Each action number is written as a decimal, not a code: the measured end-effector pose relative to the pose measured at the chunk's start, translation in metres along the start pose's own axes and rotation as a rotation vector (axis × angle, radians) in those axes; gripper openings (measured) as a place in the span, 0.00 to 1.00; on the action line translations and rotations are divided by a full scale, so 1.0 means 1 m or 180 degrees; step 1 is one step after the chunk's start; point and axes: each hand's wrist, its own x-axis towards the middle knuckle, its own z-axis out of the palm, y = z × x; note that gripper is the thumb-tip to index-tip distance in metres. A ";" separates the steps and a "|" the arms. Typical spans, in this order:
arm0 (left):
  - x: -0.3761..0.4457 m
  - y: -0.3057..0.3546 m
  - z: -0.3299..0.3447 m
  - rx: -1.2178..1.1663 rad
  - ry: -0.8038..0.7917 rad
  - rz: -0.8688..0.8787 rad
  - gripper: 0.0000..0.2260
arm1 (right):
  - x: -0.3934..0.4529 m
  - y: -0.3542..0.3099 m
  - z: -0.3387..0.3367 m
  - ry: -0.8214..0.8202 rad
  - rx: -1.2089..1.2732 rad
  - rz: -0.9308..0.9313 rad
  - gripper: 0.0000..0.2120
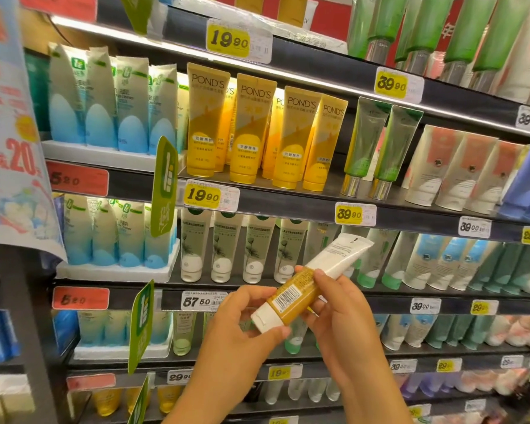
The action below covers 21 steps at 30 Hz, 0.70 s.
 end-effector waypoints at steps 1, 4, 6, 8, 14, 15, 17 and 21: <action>0.000 0.000 -0.001 -0.0085 -0.0027 -0.0068 0.17 | 0.001 0.000 0.000 -0.0048 -0.0020 -0.0015 0.10; 0.001 0.004 -0.005 -0.0751 -0.0168 -0.0447 0.14 | 0.001 -0.003 0.002 -0.0191 -0.0042 -0.0108 0.17; 0.002 0.008 -0.011 -0.1349 -0.0377 -0.0766 0.15 | 0.002 -0.005 0.003 -0.0279 0.0075 -0.0129 0.17; 0.004 0.012 -0.019 -0.1790 -0.0612 -0.1060 0.19 | 0.004 -0.007 0.003 -0.0358 0.0235 -0.0117 0.15; 0.004 0.025 -0.027 -0.2401 -0.1056 -0.1570 0.08 | 0.008 -0.013 0.008 -0.0394 0.0285 -0.0012 0.16; 0.003 0.027 -0.026 -0.2491 -0.1110 -0.1617 0.07 | 0.008 -0.012 0.009 -0.0362 0.0270 0.0008 0.15; 0.002 0.028 -0.025 -0.2674 -0.1174 -0.1724 0.06 | 0.008 -0.011 0.010 -0.0267 0.0240 0.0075 0.15; 0.003 0.031 -0.022 -0.2894 -0.1294 -0.1887 0.11 | 0.008 -0.010 0.009 -0.0099 0.0230 0.0286 0.18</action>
